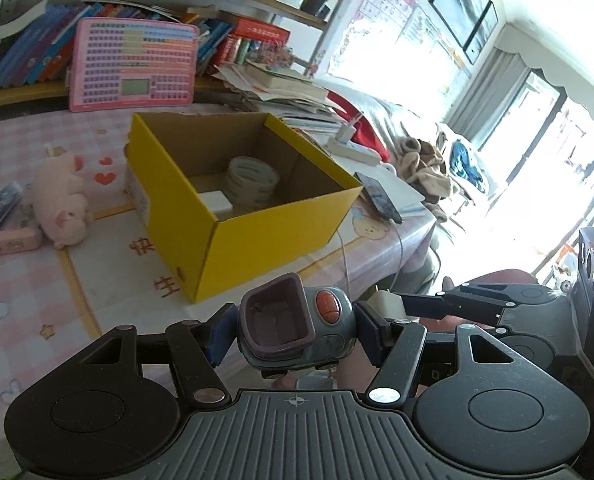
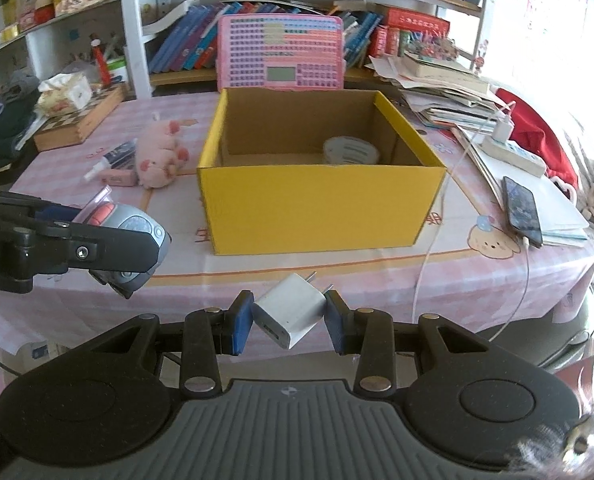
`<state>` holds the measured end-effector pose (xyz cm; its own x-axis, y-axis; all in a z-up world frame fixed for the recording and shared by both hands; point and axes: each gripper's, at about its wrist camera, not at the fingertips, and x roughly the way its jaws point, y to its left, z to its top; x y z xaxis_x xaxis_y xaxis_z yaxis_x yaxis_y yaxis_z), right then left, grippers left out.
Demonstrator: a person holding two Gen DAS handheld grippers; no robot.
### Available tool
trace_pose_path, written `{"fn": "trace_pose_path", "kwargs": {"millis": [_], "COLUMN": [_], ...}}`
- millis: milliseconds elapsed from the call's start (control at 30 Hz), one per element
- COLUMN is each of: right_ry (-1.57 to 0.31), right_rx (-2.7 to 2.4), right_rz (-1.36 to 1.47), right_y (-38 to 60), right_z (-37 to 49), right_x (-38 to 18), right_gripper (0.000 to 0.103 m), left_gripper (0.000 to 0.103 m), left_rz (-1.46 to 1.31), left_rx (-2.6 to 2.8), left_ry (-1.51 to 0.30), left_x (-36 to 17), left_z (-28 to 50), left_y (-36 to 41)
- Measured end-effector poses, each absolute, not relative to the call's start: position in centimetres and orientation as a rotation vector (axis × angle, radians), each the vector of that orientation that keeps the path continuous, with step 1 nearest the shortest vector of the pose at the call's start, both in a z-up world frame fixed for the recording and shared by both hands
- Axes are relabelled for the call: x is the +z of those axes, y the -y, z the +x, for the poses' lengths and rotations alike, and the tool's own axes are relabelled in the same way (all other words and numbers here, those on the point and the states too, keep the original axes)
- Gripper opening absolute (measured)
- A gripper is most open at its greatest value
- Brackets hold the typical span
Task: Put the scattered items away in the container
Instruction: 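Carry the plug cube and grey toy car in both grippers over the yellow box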
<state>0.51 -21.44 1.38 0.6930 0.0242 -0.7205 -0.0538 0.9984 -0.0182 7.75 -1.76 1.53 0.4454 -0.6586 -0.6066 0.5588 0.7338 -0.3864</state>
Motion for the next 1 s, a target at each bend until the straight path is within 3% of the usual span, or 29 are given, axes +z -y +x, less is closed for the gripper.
{"fn": "trace_pose_path", "kwargs": {"millis": [433,1000], "right_ry": [-0.797,-0.606], "right_rx": [0.017,0.065], "right_rz": [-0.029,-0.056], "right_y": [24.8,29.4], "right_z": [3.0,8.0], "right_x": [1.5,4.3], "right_gripper": [0.036,0.036], "left_gripper": [0.063,0.063], "left_rz": [-0.106,-0.066], "left_rx": [-0.801,-0.731], "left_ry": [-0.802,-0.68], "left_x": [1.6,4.1], "left_z": [10.6,14.8], "left_y": [5.2,9.3]}}
